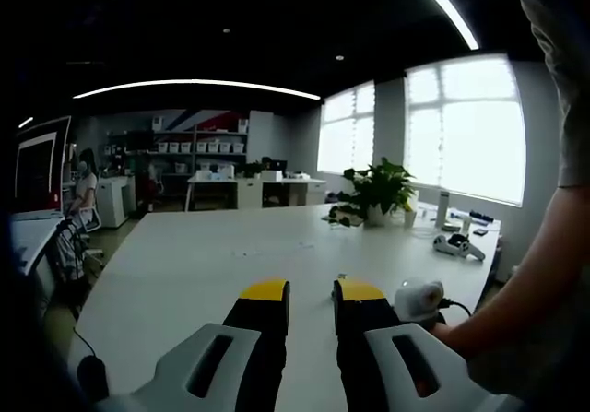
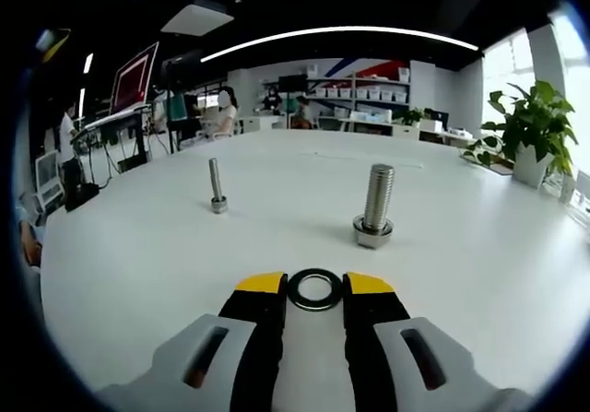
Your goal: Place the washer onto the threaded stud by aligning its center hole with the stud, sliding it down to the base, and recovering from edge contact or off-axis alignment until the washer reaches the visible bottom stop.
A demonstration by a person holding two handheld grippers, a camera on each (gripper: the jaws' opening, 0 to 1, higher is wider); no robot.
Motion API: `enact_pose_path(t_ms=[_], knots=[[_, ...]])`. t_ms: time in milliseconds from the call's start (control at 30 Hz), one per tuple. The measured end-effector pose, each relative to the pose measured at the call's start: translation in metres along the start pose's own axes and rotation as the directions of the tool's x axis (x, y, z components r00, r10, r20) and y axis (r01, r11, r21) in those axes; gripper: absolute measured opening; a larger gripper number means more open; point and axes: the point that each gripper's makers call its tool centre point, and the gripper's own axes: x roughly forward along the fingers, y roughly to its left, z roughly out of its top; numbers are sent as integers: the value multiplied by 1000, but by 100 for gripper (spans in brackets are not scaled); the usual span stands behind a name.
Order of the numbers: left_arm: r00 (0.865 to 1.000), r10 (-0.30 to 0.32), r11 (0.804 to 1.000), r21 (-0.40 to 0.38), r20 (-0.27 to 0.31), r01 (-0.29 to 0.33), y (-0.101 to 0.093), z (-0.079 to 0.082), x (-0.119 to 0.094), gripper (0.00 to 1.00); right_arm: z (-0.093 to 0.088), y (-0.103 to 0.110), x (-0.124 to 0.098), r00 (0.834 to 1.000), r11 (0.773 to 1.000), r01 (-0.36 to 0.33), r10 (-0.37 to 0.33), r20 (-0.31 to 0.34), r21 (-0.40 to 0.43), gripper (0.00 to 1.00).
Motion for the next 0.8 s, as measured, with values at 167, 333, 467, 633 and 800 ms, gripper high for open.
enact_pose_path(t_ms=[167, 333, 467, 633, 800], knots=[[1000, 1, 1000, 0, -2, -1, 1, -1, 0, 17, -1, -1, 0, 1000, 1000, -1, 0, -6, -5, 25], [1000, 3, 1000, 1, -1, -3, 1, -1, 0, 17, -1, -6, 1, 1000, 1000, 13, -13, -14, 3, 25], [1000, 4, 1000, 1, 0, -4, 1, 0, -1, 17, 5, -11, 0, 1000, 1000, 20, -20, -1, -5, 17], [1000, 4, 1000, 2, 1, -4, 1, 0, -1, 17, -1, -12, 3, 999, 1000, 9, -9, -34, -7, 19], [1000, 6, 1000, 6, 1, -6, 1, 0, -1, 17, 4, -13, -2, 1000, 1000, 12, -11, -13, 17, 22]])
